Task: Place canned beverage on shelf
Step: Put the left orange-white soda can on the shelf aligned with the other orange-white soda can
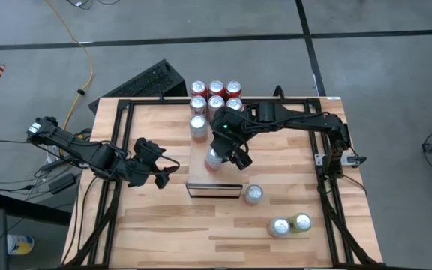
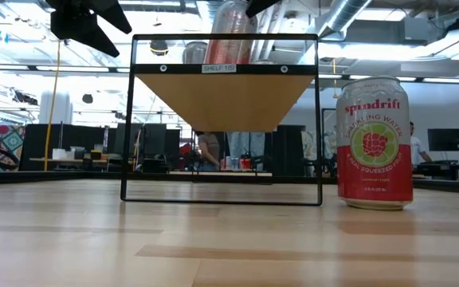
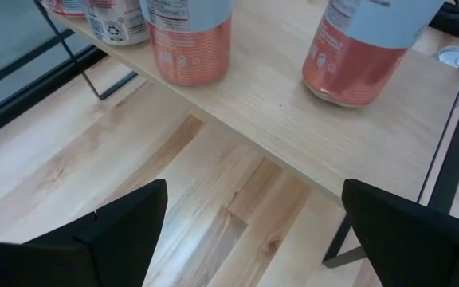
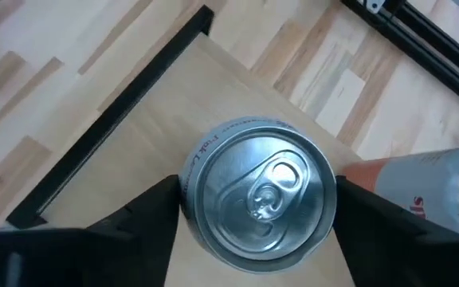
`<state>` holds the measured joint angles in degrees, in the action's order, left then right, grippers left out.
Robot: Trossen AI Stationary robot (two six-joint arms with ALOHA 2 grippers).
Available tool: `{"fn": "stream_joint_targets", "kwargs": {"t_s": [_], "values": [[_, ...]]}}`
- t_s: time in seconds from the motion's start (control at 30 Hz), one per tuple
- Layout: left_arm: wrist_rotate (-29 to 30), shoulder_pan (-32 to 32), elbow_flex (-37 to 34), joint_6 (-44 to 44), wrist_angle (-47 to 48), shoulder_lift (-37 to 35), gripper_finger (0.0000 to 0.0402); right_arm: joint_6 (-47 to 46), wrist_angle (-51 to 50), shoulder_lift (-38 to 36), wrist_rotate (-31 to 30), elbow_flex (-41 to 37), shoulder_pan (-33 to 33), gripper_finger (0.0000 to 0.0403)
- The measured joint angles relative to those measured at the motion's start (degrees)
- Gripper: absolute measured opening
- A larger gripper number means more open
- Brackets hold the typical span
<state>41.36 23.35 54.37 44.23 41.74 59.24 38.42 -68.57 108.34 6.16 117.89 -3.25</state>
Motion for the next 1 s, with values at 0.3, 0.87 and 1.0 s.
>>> {"fn": "stream_joint_targets", "kwargs": {"t_s": [0.3,0.87,1.0], "values": [[0.81,-0.26,0.0,-0.02,0.07,0.0,0.0363,-3.09,-0.5,0.54,-6.11,-0.33,0.41,0.035],[1.3,-0.26,-0.02,7.56,0.41,-0.14,0.0363,-42.62,-9.7,-7.38,-15.58,-0.02,2.74,0.0354],[1.36,-0.26,-0.02,7.35,-0.72,-0.42,0.0363,-59.42,-8.45,-10.09,-19.9,-0.04,5.03,0.0354]]}}
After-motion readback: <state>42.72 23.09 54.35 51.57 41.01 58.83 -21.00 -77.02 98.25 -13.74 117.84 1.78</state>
